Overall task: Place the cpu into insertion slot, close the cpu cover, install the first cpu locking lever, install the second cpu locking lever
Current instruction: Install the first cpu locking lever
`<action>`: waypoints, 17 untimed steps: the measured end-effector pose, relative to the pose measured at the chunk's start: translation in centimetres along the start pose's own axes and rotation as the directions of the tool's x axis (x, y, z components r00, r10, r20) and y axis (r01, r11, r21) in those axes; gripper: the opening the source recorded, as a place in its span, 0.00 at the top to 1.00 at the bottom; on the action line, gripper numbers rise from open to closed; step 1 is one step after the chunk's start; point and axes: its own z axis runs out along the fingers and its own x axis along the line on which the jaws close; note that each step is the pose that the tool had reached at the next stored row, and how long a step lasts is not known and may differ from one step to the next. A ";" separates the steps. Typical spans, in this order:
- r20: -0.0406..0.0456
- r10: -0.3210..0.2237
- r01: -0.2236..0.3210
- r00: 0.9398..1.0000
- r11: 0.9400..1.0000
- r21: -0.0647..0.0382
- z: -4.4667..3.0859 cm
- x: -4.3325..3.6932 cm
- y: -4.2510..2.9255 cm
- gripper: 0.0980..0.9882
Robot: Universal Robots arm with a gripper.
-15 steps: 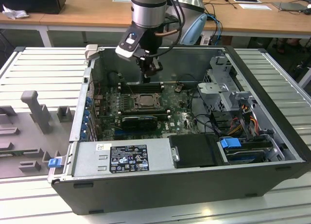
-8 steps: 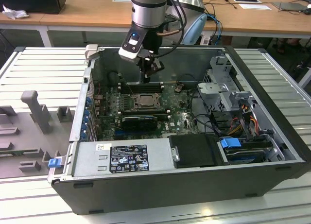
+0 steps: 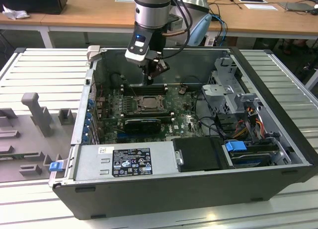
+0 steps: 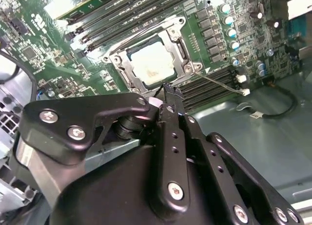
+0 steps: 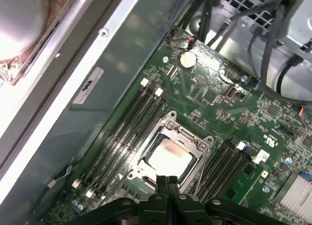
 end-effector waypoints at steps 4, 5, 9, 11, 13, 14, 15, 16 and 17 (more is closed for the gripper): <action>-0.001 -0.044 0.044 0.999 0.999 0.001 0.00 0.00 0.00 0.99; -0.001 -0.053 0.053 0.999 0.999 0.001 0.00 0.00 0.00 0.99; -0.002 -0.090 0.090 0.996 0.996 0.002 0.00 0.00 0.00 0.99; -0.003 -0.116 0.116 0.993 0.993 0.003 0.00 0.00 0.00 0.99; -0.003 -0.131 0.131 0.991 0.991 0.004 0.00 0.00 0.00 0.99; -0.003 -0.139 0.139 0.990 0.990 0.004 0.00 0.00 0.00 0.99; -0.004 -0.150 0.150 0.989 0.989 0.004 0.00 0.00 0.00 0.99; -0.004 -0.164 0.164 0.986 0.986 0.004 0.00 0.00 0.00 0.99; -0.005 -0.182 0.182 0.983 0.983 0.005 0.00 0.00 0.00 0.99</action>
